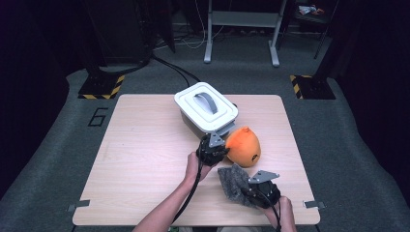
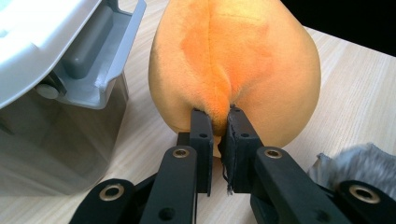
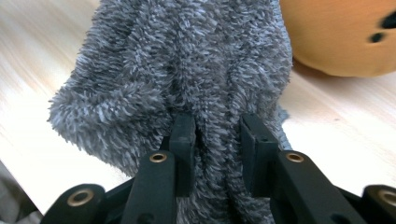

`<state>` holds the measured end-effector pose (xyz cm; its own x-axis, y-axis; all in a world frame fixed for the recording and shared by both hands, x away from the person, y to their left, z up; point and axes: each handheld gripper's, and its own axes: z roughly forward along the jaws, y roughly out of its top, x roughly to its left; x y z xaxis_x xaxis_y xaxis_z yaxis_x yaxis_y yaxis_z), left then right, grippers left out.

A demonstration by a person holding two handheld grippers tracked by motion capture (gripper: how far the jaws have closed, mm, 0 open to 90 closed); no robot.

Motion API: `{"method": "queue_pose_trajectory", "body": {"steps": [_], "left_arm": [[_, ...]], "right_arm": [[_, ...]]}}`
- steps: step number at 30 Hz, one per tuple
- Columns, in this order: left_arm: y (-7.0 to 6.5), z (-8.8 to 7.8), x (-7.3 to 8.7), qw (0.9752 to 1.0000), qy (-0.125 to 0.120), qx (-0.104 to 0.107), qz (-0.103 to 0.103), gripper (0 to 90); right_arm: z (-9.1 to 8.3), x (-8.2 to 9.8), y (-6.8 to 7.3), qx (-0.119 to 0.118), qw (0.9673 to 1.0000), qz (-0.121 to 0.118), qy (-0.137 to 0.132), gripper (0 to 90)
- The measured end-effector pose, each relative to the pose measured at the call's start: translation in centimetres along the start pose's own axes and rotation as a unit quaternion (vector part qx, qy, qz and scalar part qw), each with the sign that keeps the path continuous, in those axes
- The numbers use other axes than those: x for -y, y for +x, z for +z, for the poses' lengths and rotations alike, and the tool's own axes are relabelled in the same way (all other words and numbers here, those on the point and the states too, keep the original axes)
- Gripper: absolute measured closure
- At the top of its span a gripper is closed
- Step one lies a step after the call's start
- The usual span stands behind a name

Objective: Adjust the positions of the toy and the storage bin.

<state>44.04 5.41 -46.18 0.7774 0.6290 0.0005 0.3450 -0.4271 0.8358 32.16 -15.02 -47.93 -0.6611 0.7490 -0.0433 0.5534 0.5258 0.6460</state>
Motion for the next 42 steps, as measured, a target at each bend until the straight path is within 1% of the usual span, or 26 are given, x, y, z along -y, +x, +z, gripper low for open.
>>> {"method": "queue_pose_trajectory", "body": {"steps": [2, 3, 7, 8, 10, 11, 13, 14, 17, 19, 21, 23, 25, 27, 28, 29, 30, 32, 33, 34, 35, 36, 38, 40, 41, 42], "left_arm": [[0.0, 0.0, 0.0, 1.0000, -0.002, 0.000, -0.003, 82.9], [0.0, 0.0, 0.0, 1.0000, -0.001, 0.001, -0.002, 82.9], [0.0, 0.0, 0.0, 1.0000, 0.000, -0.001, -0.002, 82.9], [0.0, 0.0, 0.0, 1.0000, -0.001, 0.000, -0.003, 82.9], [0.0, 0.0, 0.1, 1.0000, -0.001, 0.001, -0.005, 82.8], [0.0, -0.1, 0.1, 1.0000, 0.001, 0.001, -0.003, 82.9], [0.0, 0.0, 0.1, 1.0000, -0.001, 0.001, -0.003, 82.9], [0.0, -0.1, 0.1, 1.0000, 0.000, 0.001, -0.003, 82.8], [-0.1, -0.1, 0.1, 1.0000, 0.000, 0.003, -0.005, 82.8], [0.0, -0.1, 0.1, 1.0000, 0.001, 0.003, -0.002, 82.8], [-0.1, 0.0, 0.2, 1.0000, -0.004, 0.003, -0.006, 82.8], [0.0, -0.1, 0.2, 1.0000, -0.002, 0.002, -0.004, 82.9], [0.0, -0.1, 0.3, 1.0000, -0.002, 0.002, -0.004, 82.9], [0.0, -0.1, 0.3, 1.0000, -0.002, 0.003, -0.003, 82.9], [-0.1, -0.1, 0.3, 1.0000, -0.001, 0.003, -0.003, 82.9], [-0.1, -0.1, 0.3, 1.0000, -0.002, 0.003, -0.003, 82.9], [-0.1, -0.1, 0.3, 1.0000, -0.002, 0.003, -0.003, 83.0], [-0.1, -0.1, 0.3, 1.0000, -0.001, 0.003, -0.001, 83.1], [-0.1, -0.1, 0.3, 1.0000, -0.005, 0.003, -0.001, 83.2], [-0.2, -0.2, 0.2, 1.0000, -0.002, 0.003, 0.000, 83.3], [-0.2, -0.1, 0.2, 1.0000, -0.004, 0.001, 0.001, 83.6], [-0.3, -0.1, 0.2, 1.0000, -0.007, 0.002, 0.003, 83.6], [-0.4, -0.1, 0.1, 0.9999, -0.009, 0.000, 0.007, 83.9], [-0.5, -0.1, 0.0, 0.9998, -0.014, 0.001, 0.010, 84.2], [-0.6, -0.1, -0.1, 0.9998, -0.013, 0.000, 0.013, 84.3], [-0.6, -0.1, -0.2, 0.9998, -0.016, 0.000, 0.013, 84.3]], "right_arm": [[0.5, 0.1, 0.3, -0.012, 0.9999, -0.004, 0.004, 68.1], [0.6, 0.1, 0.5, -0.008, 0.9999, -0.008, 0.004, 68.1], [0.9, 0.1, 1.1, -0.023, 0.9996, -0.017, 0.009, 68.1], [1.0, 0.1, 1.2, -0.045, 0.9987, -0.023, 0.010, 67.9], [1.2, 0.1, 1.7, -0.035, 0.9988, -0.031, 0.015, 67.5], [1.4, 0.2, 1.8, -0.039, 0.9982, -0.040, 0.019, 66.5], [1.6, 0.1, 2.0, -0.041, 0.9982, -0.036, 0.024, 58.2], [1.6, 0.1, 2.0, -0.043, 0.9979, -0.041, 0.024, 52.9], [1.3, 0.1, 1.8, -0.044, 0.9984, -0.034, 0.011, 39.2], [0.6, 0.0, 1.2, -0.049, 0.9986, -0.014, -0.011, 31.1], [0.3, 0.0, 0.9, -0.047, 0.9987, -0.007, -0.014, 28.6], [-0.3, 0.1, 0.3, -0.052, 0.9982, 0.001, -0.030, 22.7], [-0.8, 0.2, -0.5, -0.040, 0.9981, 0.017, -0.044, 16.6], [-1.3, 0.4, -1.4, -0.020, 0.9981, 0.026, -0.051, 14.2], [-1.4, 0.5, -1.8, -0.017, 0.9976, 0.032, -0.058, 13.8], [-1.6, 0.7, -2.7, -0.003, 0.9968, 0.047, -0.064, 11.6], [-1.6, 0.7, -2.7, -0.003, 0.9968, 0.047, -0.064, 11.6], [-1.7, 1.0, -3.7, 0.010, 0.9960, 0.054, -0.071, 10.1], [-1.5, 1.1, -4.2, 0.015, 0.9956, 0.062, -0.069, 9.2], [-1.4, 1.4, -4.9, 0.029, 0.9950, 0.069, -0.067, 8.5], [-0.9, 1.8, -5.9, 0.035, 0.9934, 0.084, -0.070, 7.1], [-0.9, 1.8, -5.9, 0.035, 0.9934, 0.084, -0.070, 7.1], [-0.3, 2.5, -7.2, 0.059, 0.9915, 0.097, -0.063, 6.7], [0.4, 3.1, -8.3, 0.066, 0.9897, 0.116, -0.052, 5.6], [1.0, 3.6, -9.0, 0.083, 0.9879, 0.122, -0.049, 5.6], [1.0, 3.6, -9.0, 0.083, 0.9879, 0.122, -0.049, 5.6]]}}
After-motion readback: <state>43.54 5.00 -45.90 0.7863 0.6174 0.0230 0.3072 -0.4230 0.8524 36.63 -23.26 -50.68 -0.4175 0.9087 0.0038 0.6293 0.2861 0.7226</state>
